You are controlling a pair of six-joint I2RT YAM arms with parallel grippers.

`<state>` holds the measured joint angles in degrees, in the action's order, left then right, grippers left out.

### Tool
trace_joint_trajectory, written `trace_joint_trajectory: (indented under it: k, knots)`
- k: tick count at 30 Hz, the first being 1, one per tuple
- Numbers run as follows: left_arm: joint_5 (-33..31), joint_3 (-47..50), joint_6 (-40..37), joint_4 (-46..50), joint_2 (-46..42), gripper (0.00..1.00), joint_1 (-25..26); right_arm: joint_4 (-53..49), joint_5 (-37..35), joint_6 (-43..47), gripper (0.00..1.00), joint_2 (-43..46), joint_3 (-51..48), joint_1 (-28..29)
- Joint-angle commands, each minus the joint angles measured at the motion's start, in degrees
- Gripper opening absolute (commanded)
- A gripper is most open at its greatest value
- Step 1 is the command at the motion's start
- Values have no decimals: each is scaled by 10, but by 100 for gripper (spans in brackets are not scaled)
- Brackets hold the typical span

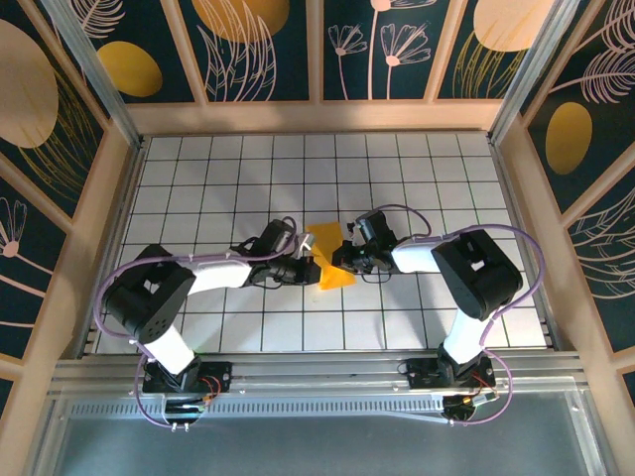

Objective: Fold a paper plane with a square sheet of paper (fold left side to right side)
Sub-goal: Fold the triangle a second time at the center of the table.

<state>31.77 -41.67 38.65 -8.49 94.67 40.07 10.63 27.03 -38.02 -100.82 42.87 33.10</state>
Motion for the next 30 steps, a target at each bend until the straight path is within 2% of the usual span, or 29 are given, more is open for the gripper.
trace_joint_trajectory:
  k: [1,6,13,30]
  knots:
    - [58,19,22,-42,-4,4,7,-28,-19,6,0,-19,9,3]
    - [65,6,19,-44,25,4,18,-30,-17,5,0,-22,10,4]
    - [41,-14,13,-31,56,3,20,-33,-18,6,0,-18,11,4]
    - [7,-30,26,-35,64,3,19,-35,-17,8,0,-19,11,4]
